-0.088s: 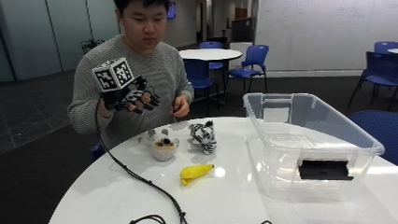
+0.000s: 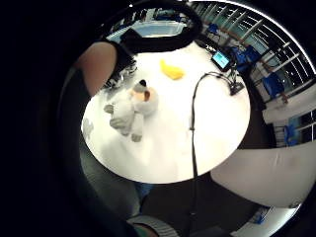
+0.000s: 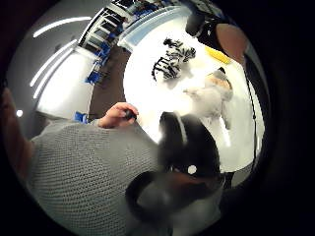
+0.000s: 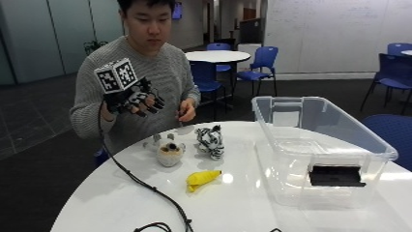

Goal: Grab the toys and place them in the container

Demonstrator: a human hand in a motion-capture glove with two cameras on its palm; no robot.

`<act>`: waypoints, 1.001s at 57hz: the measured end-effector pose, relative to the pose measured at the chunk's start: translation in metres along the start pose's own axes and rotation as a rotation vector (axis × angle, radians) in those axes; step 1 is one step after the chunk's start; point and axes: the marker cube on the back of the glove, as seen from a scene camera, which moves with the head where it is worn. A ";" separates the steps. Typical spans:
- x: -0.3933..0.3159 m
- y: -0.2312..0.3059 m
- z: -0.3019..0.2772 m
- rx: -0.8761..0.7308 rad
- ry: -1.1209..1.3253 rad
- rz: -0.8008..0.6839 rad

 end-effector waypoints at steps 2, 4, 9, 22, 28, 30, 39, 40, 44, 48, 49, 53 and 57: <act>0.004 -0.001 -0.013 0.019 -0.001 0.010; 0.007 -0.001 -0.020 0.033 -0.001 0.017; 0.008 -0.002 -0.023 0.040 0.003 0.027; 0.008 -0.005 -0.020 0.032 0.009 0.026; 0.009 -0.007 -0.019 0.026 0.004 0.028; 0.009 -0.007 -0.019 0.023 0.003 0.030; 0.012 -0.026 -0.014 0.003 0.020 0.044; 0.012 -0.032 -0.013 -0.004 0.029 0.049; 0.015 -0.054 -0.008 -0.042 0.076 0.070; 0.017 -0.075 -0.004 -0.072 0.103 0.080; 0.017 -0.079 -0.003 -0.076 0.106 0.078; 0.014 -0.089 0.002 -0.093 0.106 0.076; 0.013 -0.094 0.009 -0.112 0.095 0.075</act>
